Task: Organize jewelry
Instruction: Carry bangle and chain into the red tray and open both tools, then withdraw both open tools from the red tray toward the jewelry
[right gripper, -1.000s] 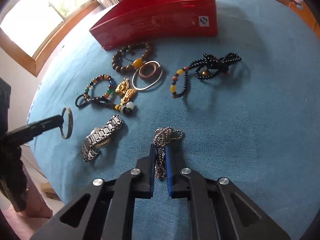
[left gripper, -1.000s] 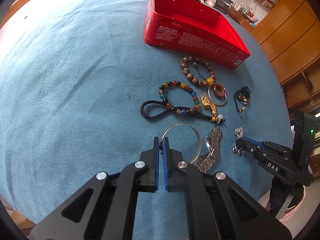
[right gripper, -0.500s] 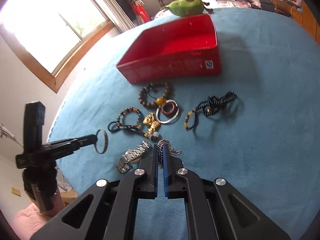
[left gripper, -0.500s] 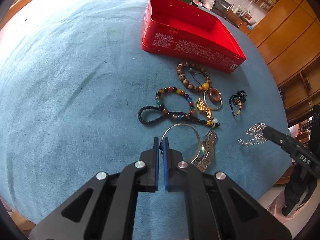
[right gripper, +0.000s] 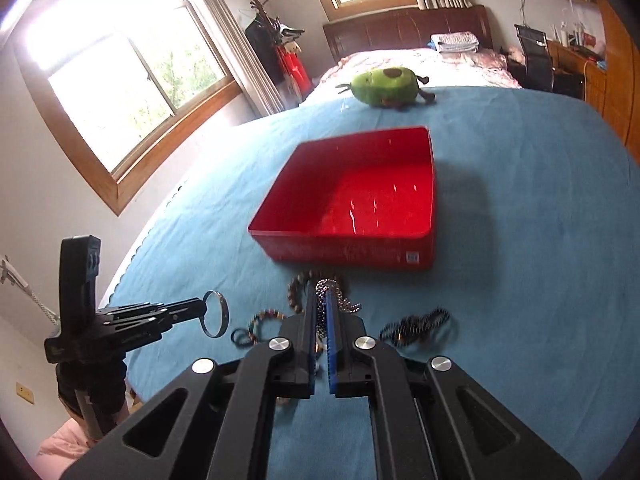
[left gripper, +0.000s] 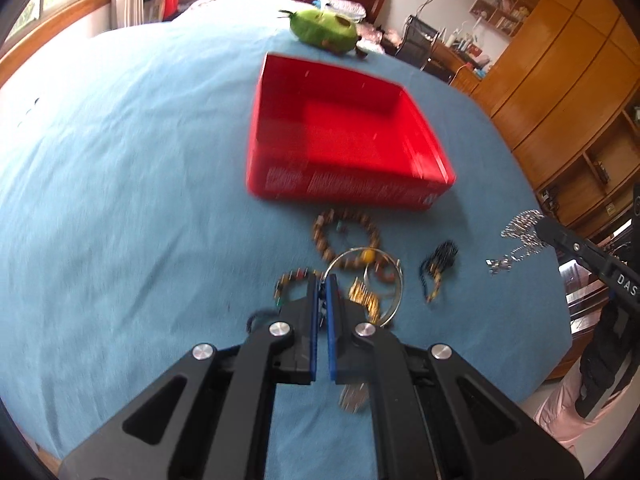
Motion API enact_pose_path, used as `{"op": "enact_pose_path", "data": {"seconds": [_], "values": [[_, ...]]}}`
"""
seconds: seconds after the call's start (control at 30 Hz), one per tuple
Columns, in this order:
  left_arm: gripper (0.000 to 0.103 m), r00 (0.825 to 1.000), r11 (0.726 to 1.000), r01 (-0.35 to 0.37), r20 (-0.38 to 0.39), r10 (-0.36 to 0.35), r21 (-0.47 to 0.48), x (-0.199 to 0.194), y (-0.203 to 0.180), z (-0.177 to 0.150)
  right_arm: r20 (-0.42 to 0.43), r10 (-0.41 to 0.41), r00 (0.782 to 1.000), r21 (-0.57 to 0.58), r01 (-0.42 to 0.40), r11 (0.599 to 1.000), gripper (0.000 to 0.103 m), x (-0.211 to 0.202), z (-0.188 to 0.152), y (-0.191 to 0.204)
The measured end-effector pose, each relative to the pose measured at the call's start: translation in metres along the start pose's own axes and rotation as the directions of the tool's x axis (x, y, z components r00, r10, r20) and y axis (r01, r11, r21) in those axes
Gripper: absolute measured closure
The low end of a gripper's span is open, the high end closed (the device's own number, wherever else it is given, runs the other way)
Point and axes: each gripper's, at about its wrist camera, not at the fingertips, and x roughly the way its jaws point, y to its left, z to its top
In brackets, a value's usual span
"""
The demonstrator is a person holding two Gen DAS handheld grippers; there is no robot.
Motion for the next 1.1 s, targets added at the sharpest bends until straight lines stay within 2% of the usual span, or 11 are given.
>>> {"op": "enact_pose_path", "data": {"seconds": [0.17, 0.27, 0.47, 0.7, 0.87, 0.9, 0.97, 1.0, 1.03, 1.1], "values": [[0.101, 0.999, 1.000, 0.008, 0.034, -0.008, 0.008, 0.009, -0.010, 0.049, 0.036, -0.005, 0.999, 0.008, 0.005, 1.000, 0.099, 0.022, 0.044, -0.006], [0.101, 0.999, 1.000, -0.014, 0.051, 0.013, 0.006, 0.027, -0.013, 0.082, 0.050, -0.018, 0.999, 0.023, 0.017, 1.000, 0.099, 0.046, 0.071, -0.016], [0.101, 1.000, 0.999, -0.012, 0.003, 0.012, -0.039, 0.082, 0.000, 0.133, 0.007, -0.032, 0.999, 0.076, 0.032, 0.997, 0.099, 0.116, 0.105, -0.046], [0.101, 0.997, 0.997, -0.065, -0.031, 0.064, -0.047, 0.133, 0.016, 0.163, -0.088, -0.070, 0.994, 0.062, 0.076, 0.995, 0.099, 0.177, 0.111, -0.065], [0.098, 0.994, 0.995, -0.092, -0.062, 0.091, -0.029, 0.156, 0.023, 0.170, -0.138, -0.093, 0.986, 0.053, 0.101, 0.993, 0.099, 0.199, 0.107, -0.069], [0.098, 0.993, 0.995, -0.093, -0.072, 0.091, -0.031, 0.160, 0.024, 0.171, -0.142, -0.087, 0.986, 0.050, 0.095, 0.994, 0.095, 0.200, 0.106, -0.069], [0.094, 0.992, 0.995, -0.098, -0.081, 0.095, -0.031, 0.163, 0.027, 0.172, -0.125, -0.092, 0.988, 0.042, 0.097, 0.994, 0.093, 0.197, 0.106, -0.066], [0.085, 0.993, 0.994, -0.100, -0.072, 0.098, -0.031, 0.160, 0.027, 0.173, -0.115, -0.097, 0.989, 0.036, 0.101, 0.994, 0.090, 0.193, 0.106, -0.065], [0.072, 0.994, 0.995, -0.100, -0.056, 0.098, -0.032, 0.156, 0.027, 0.172, -0.102, -0.098, 0.990, 0.029, 0.102, 0.994, 0.086, 0.187, 0.106, -0.062], [0.061, 0.996, 0.995, -0.091, -0.023, 0.090, -0.027, 0.147, 0.024, 0.172, -0.068, -0.105, 0.992, 0.019, 0.107, 0.994, 0.067, 0.175, 0.105, -0.058]]}}
